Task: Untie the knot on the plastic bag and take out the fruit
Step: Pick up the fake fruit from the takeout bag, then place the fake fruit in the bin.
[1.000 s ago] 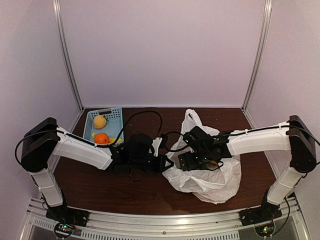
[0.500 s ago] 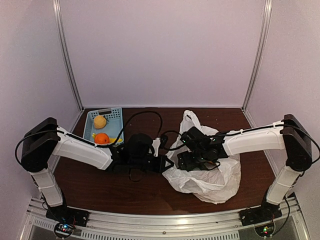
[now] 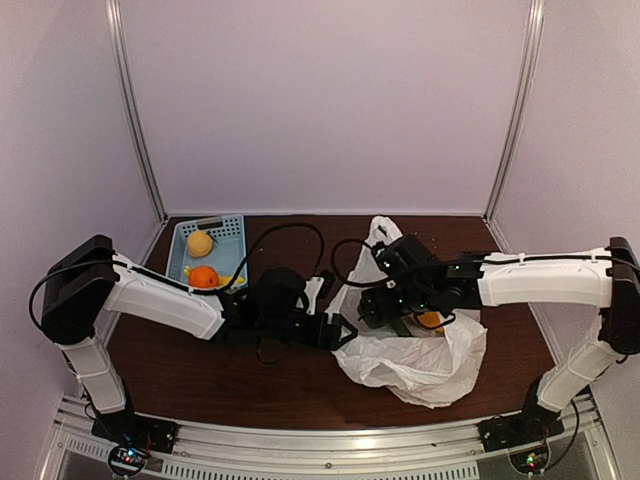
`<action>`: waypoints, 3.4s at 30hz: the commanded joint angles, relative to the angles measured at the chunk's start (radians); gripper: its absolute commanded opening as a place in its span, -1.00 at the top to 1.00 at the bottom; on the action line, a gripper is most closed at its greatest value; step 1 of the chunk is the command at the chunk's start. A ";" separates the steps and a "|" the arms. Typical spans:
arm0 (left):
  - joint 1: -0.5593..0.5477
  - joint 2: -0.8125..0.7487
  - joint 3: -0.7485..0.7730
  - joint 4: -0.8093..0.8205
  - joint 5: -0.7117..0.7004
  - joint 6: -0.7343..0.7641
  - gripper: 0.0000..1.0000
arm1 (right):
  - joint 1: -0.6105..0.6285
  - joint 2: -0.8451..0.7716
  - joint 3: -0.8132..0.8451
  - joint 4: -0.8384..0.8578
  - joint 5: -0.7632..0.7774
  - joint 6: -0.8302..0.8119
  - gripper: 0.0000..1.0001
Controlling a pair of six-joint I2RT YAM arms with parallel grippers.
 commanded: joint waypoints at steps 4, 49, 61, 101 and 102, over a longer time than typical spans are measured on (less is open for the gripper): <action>-0.004 -0.165 -0.032 -0.098 -0.124 0.052 -0.87 | 0.052 -0.205 0.017 -0.006 -0.003 -0.055 -0.31; 0.747 -0.873 -0.082 -0.680 -0.187 0.496 -0.95 | 0.201 0.812 1.138 0.236 -0.195 -0.295 -0.32; 0.747 -0.899 -0.096 -0.680 -0.234 0.498 -0.95 | 0.141 0.963 1.274 0.251 -0.192 -0.262 -0.30; 0.748 -0.860 -0.157 -0.608 -0.050 0.448 -0.85 | 0.110 0.628 1.039 0.288 0.000 -0.273 -0.99; 0.747 -0.856 -0.168 -0.598 -0.030 0.432 -0.82 | 0.109 0.581 0.978 0.311 0.008 -0.271 -0.99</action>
